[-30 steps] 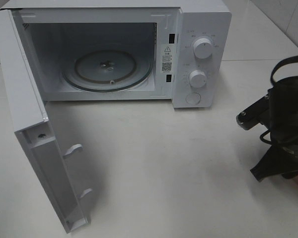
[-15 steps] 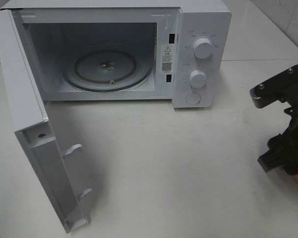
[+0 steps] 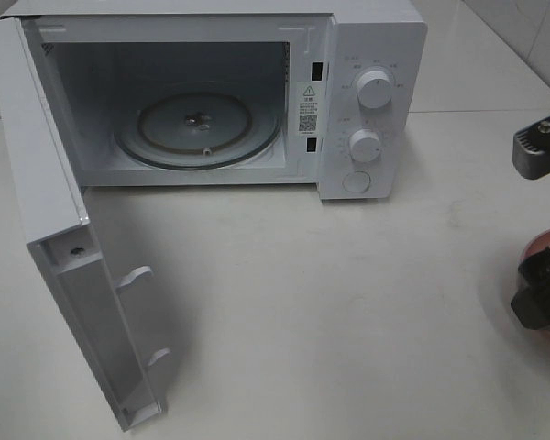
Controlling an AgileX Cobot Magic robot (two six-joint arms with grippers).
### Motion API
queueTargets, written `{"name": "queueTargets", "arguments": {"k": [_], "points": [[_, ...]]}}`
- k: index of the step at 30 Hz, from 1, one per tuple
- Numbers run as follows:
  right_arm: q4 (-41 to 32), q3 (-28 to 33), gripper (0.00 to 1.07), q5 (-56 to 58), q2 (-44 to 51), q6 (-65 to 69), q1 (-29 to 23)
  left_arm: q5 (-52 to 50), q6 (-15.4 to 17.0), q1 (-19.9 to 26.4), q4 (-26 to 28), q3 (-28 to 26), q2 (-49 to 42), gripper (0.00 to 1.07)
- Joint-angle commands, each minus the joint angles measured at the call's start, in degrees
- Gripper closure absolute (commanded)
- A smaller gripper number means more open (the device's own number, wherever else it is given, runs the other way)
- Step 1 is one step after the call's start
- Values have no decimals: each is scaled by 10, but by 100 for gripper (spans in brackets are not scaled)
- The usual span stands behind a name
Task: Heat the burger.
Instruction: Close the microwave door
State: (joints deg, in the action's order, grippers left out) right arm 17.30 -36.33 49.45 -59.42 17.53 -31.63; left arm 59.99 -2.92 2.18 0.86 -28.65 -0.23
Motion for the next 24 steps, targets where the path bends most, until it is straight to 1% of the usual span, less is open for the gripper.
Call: {"name": "queueTargets", "arguments": {"k": [1, 2, 4, 8, 10, 12, 13, 14, 15, 18, 19, 20, 21, 22, 23, 24], "points": [[-34, -1, 30, 19, 29, -28, 1, -5, 4, 1, 0, 1, -12, 9], [-34, -1, 30, 19, 29, -28, 1, -5, 4, 1, 0, 1, -12, 9], [-57, -1, 31, 46, 61, -45, 1, -5, 4, 1, 0, 1, -12, 9], [-66, -1, 31, 69, 90, -55, 1, -5, 4, 1, 0, 1, -12, 9], [-72, -1, 31, 85, 134, -64, 1, -5, 4, 1, 0, 1, -12, 9], [-73, -1, 31, 89, 149, -66, 1, -5, 4, 1, 0, 1, -12, 9], [-73, -1, 31, 101, 188, -70, 1, -5, 4, 1, 0, 1, -12, 9], [-73, -1, 31, 101, 188, -70, 1, -5, 4, 1, 0, 1, -12, 9], [-73, -1, 31, 113, 226, -70, 1, -5, 4, 1, 0, 1, -12, 9], [-73, -1, 31, 119, 246, -70, 1, -5, 4, 1, 0, 1, -12, 9], [-73, 1, 31, 132, 283, -70, 1, -5, 4, 1, 0, 1, -12, 9], [-73, 7, 31, 136, 315, -70, 2, -5, 4, 1, 0, 1, -12, 9], [-73, 7, 31, 136, 315, -70, 2, -5, 4, 1, 0, 1, -12, 9], [-73, 13, 31, 138, 328, -70, 3, -5, 4, 1, 0, 1, -12, 9], [-75, 32, 31, 138, 358, -70, 3, -5, 4, 1, 0, 1, -12, 9], [-75, 32, 31, 138, 358, -70, 3, -5, 4, 1, 0, 1, -12, 9]]}}
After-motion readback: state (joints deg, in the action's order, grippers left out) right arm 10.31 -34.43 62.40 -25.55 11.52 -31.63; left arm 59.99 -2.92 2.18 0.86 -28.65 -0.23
